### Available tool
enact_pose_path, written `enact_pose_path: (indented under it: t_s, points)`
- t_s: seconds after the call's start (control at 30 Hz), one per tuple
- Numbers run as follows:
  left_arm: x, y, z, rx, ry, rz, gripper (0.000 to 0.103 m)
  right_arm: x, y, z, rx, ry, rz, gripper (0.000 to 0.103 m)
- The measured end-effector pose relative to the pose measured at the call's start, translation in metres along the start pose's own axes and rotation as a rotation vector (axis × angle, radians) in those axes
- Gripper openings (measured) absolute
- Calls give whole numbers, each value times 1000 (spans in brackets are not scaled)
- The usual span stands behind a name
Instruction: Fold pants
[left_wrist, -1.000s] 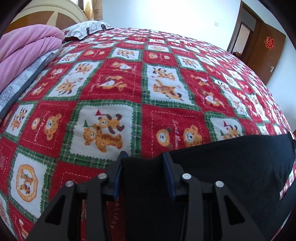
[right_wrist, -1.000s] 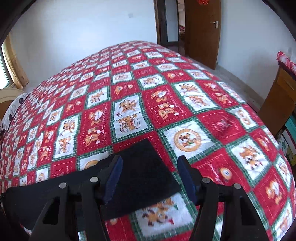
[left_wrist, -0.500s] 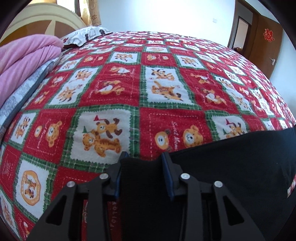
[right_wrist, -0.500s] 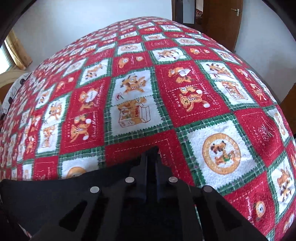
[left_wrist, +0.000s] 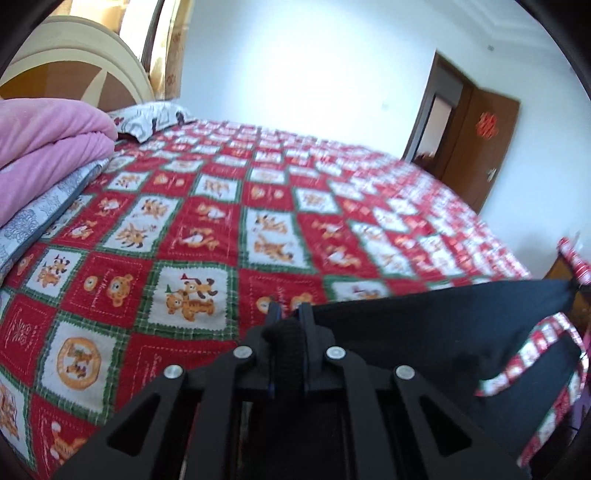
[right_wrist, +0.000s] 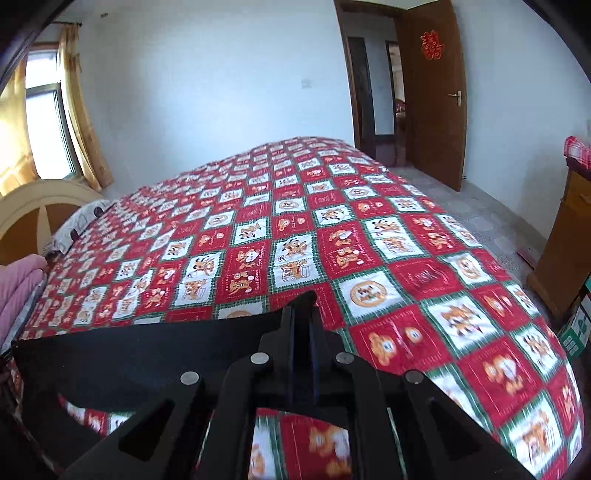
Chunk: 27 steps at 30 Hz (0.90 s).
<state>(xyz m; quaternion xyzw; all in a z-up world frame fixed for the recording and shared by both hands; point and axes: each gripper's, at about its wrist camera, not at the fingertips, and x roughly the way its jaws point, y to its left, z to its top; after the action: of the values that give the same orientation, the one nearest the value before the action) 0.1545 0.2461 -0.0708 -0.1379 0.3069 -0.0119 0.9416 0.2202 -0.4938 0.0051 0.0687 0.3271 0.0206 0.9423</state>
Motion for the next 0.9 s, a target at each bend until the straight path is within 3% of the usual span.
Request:
enact_pose_path:
  t_s: [0.2, 0.33, 0.47, 0.7, 0.9]
  points:
    - [-44, -1, -23, -27, -92, -100, 10, -40, -34, -49, 104, -6, 4, 6]
    - [-66, 1, -53, -49, -111, -146, 10, -53, -56, -85, 171, 15, -3, 6]
    - [-77, 1, -80, -9, -116, -177, 10, -58, -71, -117, 229, 38, -7, 6]
    - [-82, -1, -111, 80, -104, -153, 11, -62, -86, -152, 300, 43, -5, 6]
    - [-96, -1, -133, 172, -72, -113, 37, -70, -82, -154, 275, 36, -18, 12]
